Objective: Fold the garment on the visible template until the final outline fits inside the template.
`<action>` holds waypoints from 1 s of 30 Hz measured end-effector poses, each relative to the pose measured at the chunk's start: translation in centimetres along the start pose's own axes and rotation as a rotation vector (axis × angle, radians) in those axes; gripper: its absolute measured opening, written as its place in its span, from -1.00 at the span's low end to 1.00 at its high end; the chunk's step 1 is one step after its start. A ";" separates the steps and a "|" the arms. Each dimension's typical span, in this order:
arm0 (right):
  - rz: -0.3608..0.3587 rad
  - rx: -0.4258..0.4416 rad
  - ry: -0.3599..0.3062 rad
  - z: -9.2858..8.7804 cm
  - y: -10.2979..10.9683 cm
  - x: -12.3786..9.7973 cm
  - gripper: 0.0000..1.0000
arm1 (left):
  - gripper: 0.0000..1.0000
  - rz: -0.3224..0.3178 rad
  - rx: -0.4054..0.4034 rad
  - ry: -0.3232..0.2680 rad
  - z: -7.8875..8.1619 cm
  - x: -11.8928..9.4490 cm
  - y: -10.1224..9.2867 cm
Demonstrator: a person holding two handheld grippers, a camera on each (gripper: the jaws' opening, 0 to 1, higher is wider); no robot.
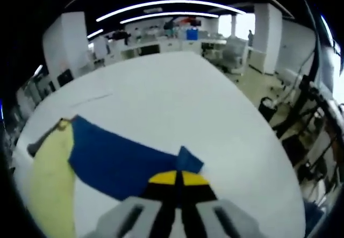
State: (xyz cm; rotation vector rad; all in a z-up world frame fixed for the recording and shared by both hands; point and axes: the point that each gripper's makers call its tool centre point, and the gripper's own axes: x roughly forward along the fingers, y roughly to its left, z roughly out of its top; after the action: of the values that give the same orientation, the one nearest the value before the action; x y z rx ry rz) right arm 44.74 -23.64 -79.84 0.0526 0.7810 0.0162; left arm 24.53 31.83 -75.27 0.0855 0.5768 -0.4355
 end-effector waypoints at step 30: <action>0.144 -0.006 -0.062 6.5 8.5 -0.5 -1.00 | 0.98 -0.029 -0.031 -0.043 0.2 -1.4 -0.5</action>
State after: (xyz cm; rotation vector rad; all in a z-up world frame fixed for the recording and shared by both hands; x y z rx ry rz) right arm 49.04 -15.45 -74.43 0.1030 0.7139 0.1530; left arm 23.41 31.86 -74.34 0.0381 0.5426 -0.4557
